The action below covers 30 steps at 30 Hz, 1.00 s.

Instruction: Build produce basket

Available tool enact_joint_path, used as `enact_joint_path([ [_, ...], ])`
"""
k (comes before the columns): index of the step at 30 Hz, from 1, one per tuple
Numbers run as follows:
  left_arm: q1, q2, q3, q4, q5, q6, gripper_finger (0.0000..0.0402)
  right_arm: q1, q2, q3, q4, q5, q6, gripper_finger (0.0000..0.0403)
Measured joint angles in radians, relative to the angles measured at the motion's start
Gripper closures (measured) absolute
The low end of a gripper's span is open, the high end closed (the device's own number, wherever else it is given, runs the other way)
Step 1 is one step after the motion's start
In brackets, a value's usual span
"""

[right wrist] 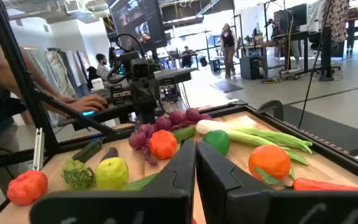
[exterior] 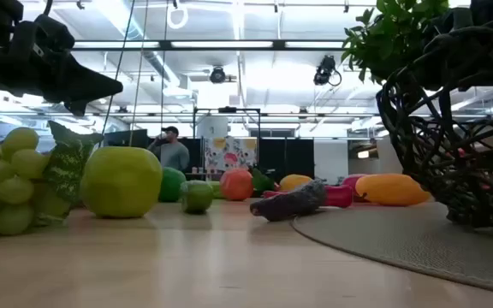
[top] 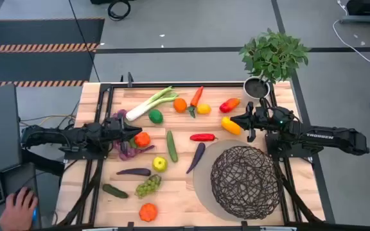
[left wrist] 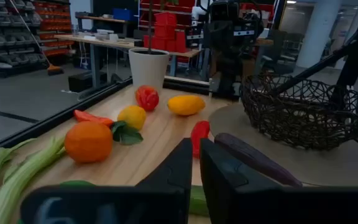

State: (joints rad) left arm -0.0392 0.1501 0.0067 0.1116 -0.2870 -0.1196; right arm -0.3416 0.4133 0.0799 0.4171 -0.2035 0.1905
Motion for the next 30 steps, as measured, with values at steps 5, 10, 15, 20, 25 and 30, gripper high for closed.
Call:
enact_joint_path([
  [5,0.000,0.000,0.000,0.000,0.000,0.000,0.0370,0.000,0.000,0.000,0.000,0.000,0.000,0.0384],
  [10,0.000,0.000,0.000,0.000,0.000,0.000,0.0369,0.000,0.000,0.000,0.000,0.000,0.000,0.0384],
  [15,0.000,0.000,0.000,0.000,0.000,0.000,0.0364,0.000,0.000,0.000,0.000,0.000,0.000,0.0384],
  [20,0.000,0.000,0.000,0.000,0.000,0.000,0.0370,0.000,0.000,0.000,0.000,0.000,0.000,0.0384],
  [25,0.000,0.000,0.000,0.000,0.000,0.000,0.0373,0.000,0.000,0.000,0.000,0.000,0.000,0.0384],
  [30,0.000,0.000,0.000,0.000,0.000,0.000,0.0366,0.000,0.000,0.000,0.000,0.000,0.000,0.0384],
])
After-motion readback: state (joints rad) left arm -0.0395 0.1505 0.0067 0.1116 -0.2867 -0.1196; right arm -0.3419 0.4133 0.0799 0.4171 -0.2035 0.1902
